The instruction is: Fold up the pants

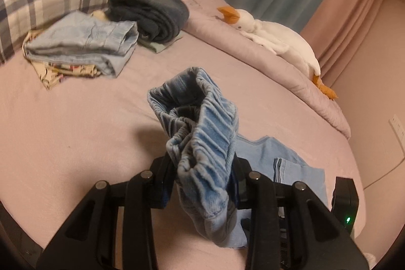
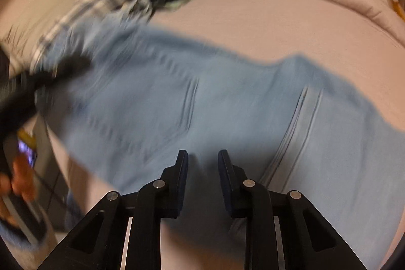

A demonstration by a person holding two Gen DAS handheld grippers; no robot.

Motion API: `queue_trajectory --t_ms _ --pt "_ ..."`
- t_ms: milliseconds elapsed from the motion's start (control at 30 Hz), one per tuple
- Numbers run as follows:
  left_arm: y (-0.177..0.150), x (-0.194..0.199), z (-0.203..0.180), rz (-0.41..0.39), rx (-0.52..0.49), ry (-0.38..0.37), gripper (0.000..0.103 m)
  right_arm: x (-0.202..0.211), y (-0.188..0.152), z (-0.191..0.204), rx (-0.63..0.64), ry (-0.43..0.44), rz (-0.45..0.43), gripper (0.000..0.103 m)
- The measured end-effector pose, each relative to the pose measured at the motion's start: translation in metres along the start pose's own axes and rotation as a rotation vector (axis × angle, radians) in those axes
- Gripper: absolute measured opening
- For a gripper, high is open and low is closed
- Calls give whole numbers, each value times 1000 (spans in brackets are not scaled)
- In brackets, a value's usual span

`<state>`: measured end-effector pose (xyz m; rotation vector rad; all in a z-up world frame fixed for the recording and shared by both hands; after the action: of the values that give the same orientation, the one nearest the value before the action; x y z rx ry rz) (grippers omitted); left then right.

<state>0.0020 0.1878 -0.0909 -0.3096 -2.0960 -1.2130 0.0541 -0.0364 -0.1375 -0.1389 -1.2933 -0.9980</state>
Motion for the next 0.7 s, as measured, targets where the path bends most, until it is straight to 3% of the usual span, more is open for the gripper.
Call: queue_trajectory --t_ms 100,167,467,700 --pt "2 9 -12 -20 -36 -13 34 -1 -8 3 26 -18 -13 28" --pt "3 13 -21 -29 -64 -18 34 6 -8 -3 -32 62 -13 28" --pt "2 22 -74 -53 -191 -65 34 55 -20 -35 -164 138 -186 28" --pt "-6 14 -116 -34 -297 -100 34 63 -31 -71 -329 204 -261 46"
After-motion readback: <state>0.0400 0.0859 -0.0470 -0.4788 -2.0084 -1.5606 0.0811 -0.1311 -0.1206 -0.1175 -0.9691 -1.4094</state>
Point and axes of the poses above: each gripper's, at about its wrist camera, not at the fingertips, and x roughly against the way its jaws point, z to its left, y to its top, the point moved 1 cm from there along -x, roughly the way its jaws point, and after that the axes turned 7 degrees about y, right-handed, at the moved point
